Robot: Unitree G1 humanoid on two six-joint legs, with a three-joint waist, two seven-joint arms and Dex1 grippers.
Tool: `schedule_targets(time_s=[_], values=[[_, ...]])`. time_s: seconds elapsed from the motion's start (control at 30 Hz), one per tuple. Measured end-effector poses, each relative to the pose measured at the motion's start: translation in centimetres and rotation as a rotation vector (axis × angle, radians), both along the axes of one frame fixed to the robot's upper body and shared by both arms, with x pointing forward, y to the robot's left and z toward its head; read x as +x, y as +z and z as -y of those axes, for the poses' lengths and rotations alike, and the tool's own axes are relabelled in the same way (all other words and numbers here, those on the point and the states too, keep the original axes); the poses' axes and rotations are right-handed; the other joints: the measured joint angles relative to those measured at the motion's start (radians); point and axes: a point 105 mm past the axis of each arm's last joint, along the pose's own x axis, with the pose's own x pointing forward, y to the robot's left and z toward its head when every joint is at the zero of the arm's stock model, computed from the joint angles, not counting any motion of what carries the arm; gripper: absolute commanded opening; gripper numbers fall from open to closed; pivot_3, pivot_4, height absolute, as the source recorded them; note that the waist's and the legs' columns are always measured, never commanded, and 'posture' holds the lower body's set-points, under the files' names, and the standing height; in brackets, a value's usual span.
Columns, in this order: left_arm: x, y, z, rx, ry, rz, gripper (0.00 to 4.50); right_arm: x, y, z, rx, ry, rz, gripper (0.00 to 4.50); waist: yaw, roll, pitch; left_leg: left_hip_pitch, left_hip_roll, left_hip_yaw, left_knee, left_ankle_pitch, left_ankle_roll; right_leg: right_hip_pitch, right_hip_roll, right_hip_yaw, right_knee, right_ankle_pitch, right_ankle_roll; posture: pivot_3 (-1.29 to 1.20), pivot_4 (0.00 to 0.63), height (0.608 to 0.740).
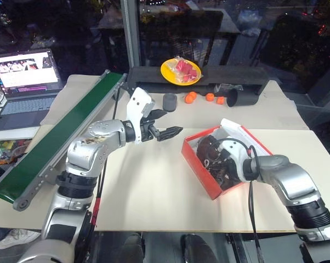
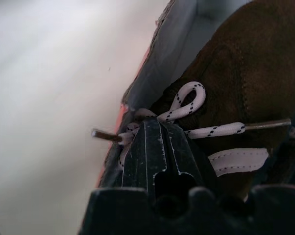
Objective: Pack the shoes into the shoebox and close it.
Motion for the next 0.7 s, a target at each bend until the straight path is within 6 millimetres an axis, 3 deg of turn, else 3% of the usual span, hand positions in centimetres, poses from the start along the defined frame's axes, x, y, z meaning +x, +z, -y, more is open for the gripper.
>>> schedule_targets(time_s=[0.2, 0.33, 0.5, 0.63, 0.7], values=[[0.0, 0.0, -0.2, 0.006, 0.006, 0.001, 4.5, 0.2, -0.9, 0.0, -0.114, 0.052, 0.045, 0.07, 0.009, 0.0, 0.0, 0.004, 0.0, 0.0, 0.0, 0.0, 0.0, 0.004, 0.0, 0.0, 0.0, 0.0, 0.0, 0.0, 0.15, 0.74], [-0.1, 0.0, -0.2, 0.009, -0.004, 0.0, 4.5, 0.4, -0.1, 0.3, -0.179, 0.066, 0.09, 0.07, 0.018, 0.0, 0.0, 0.003, 0.0, 0.0, 0.001, 0.0, 0.0, 0.003, 0.0, 0.0, -0.001, 0.0, 0.001, 0.0, 0.15, 0.74], [-0.5, -0.3, 0.1, 0.054, -0.063, -0.003, 4.5, 0.2, 4.1, 1.3, -0.059, -0.053, 0.123, 0.07, 0.02, 0.0, 0.0, -0.001, 0.0, 0.0, 0.001, 0.0, 0.0, 0.0, 0.0, 0.0, 0.0, 0.0, 0.0, 0.0, 0.15, 0.74], [-0.4, 0.2, -0.1, 0.121, -0.127, 0.028, 4.5, -1.7, 8.0, 1.9, 0.032, -0.099, 0.164, 0.07, 0.02, 0.0, 0.0, -0.001, 0.0, 0.0, 0.0, 0.0, 0.0, 0.0, 0.0, 0.0, 0.0, 0.0, 0.0, 0.0, 0.15, 0.74], [-0.4, 0.5, -0.1, 0.14, -0.157, 0.036, 4.5, -2.7, 8.5, 2.4, 0.061, -0.128, 0.157, 0.07, 0.02, 0.0, 0.0, -0.001, 0.0, 0.0, 0.001, 0.0, 0.0, 0.0, 0.0, 0.0, -0.001, 0.0, 0.0, 0.0, 0.15, 0.74]])
